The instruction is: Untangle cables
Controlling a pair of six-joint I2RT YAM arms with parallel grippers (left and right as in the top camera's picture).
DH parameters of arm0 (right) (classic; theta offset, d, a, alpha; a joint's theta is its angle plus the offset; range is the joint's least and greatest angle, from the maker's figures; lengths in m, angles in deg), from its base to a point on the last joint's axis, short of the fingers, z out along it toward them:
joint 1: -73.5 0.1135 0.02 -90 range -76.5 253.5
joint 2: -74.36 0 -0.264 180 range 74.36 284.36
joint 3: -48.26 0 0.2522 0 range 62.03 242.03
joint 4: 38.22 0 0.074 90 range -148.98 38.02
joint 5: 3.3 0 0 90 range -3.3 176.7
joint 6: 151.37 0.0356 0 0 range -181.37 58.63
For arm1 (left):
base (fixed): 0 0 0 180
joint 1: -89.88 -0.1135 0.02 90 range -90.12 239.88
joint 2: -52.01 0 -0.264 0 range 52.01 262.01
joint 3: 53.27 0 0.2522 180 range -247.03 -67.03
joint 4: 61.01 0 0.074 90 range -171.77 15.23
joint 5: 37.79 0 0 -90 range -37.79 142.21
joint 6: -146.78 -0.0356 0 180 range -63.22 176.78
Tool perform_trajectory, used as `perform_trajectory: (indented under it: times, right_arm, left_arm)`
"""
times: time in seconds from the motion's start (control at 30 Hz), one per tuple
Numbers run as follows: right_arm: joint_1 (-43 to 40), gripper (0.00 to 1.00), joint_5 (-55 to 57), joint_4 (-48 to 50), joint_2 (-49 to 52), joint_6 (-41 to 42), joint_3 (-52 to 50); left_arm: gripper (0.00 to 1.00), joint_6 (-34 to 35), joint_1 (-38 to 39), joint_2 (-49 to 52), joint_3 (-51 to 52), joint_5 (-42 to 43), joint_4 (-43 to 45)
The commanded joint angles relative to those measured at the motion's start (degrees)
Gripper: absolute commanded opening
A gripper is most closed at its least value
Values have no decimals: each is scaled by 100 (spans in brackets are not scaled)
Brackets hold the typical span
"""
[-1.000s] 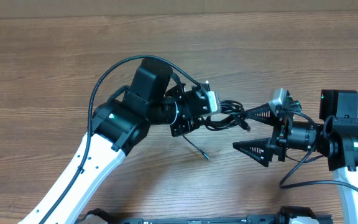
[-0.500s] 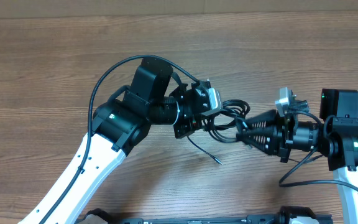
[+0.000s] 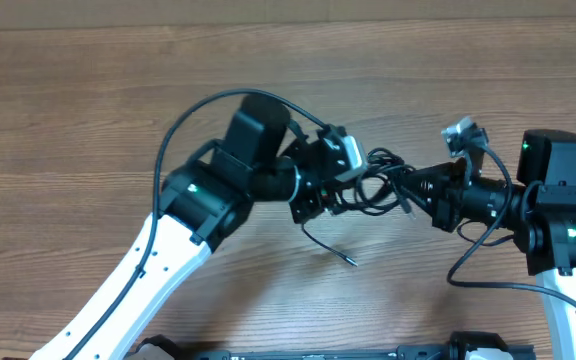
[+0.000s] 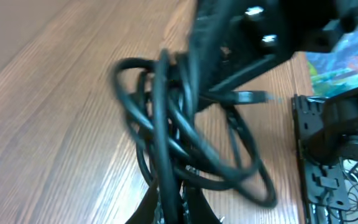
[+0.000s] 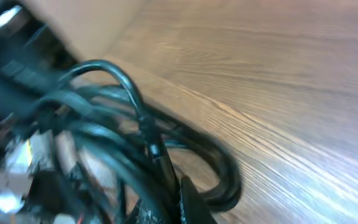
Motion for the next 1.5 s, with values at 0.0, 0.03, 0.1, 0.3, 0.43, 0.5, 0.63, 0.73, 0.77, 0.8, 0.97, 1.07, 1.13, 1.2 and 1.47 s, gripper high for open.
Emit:
perform_trajectory:
  times: [0.0, 0.03, 0.1, 0.3, 0.43, 0.5, 0.63, 0.73, 0.77, 0.8, 0.97, 1.07, 1.13, 1.2, 1.47]
  right_arm:
    - [-9, 4, 922, 107, -35, 1051, 116]
    - [-9, 4, 1333, 105, -35, 1375, 116]
    - [-11, 4, 2094, 76, -35, 1939, 116]
    - [-11, 28, 2920, -26, -35, 2876, 116]
    - [-11, 78, 2920, -181, -35, 2868, 116]
    - [-11, 86, 2916, -219, -35, 2868, 116]
    - [-11, 100, 1528, -190, -35, 2876, 116]
    - [-11, 100, -258, 297, -35, 3805, 116]
    - [-11, 100, -258, 385, -35, 4288, 114]
    - [-11, 100, -256, 470, -35, 4599, 114]
    - [-11, 100, 68, 708, -35, 6170, 114]
    - [-11, 99, 114, 706, -35, 6817, 114]
    - [-11, 91, 111, 710, -35, 7344, 114]
    - [-11, 86, 111, 732, -35, 7643, 114]
    - [-9, 4, -138, 800, -35, 7812, 114]
  left_arm:
    - [4, 94, 509, -35, -87, 170, 179]
    - [4, 166, 684, -35, -87, -76, 260]
    - [4, 398, 791, -37, -87, -649, 286]
    - [4, 1622, 776, -37, -87, -2813, 179]
    - [4, 1930, 772, -35, -87, -3536, 125]
    - [4, 1928, 772, -37, -87, -3536, 122]
    - [4, 2026, 774, -37, -87, -3508, 297]
    - [4, 2120, 774, -37, -87, -2889, 1023]
    - [4, 2210, 772, -37, -87, -2889, 1250]
    - [4, 2262, 772, -37, -87, -2889, 1366]
    - [4, 2691, 776, -37, -87, -2699, 2009]
    - [4, 2684, 778, -35, -87, -2299, 2140]
    - [4, 2682, 778, -35, -87, -2149, 2118]
    - [4, 2680, 778, -35, -85, -2065, 2076]
    - [4, 2680, 861, -35, -87, -1829, 2227]
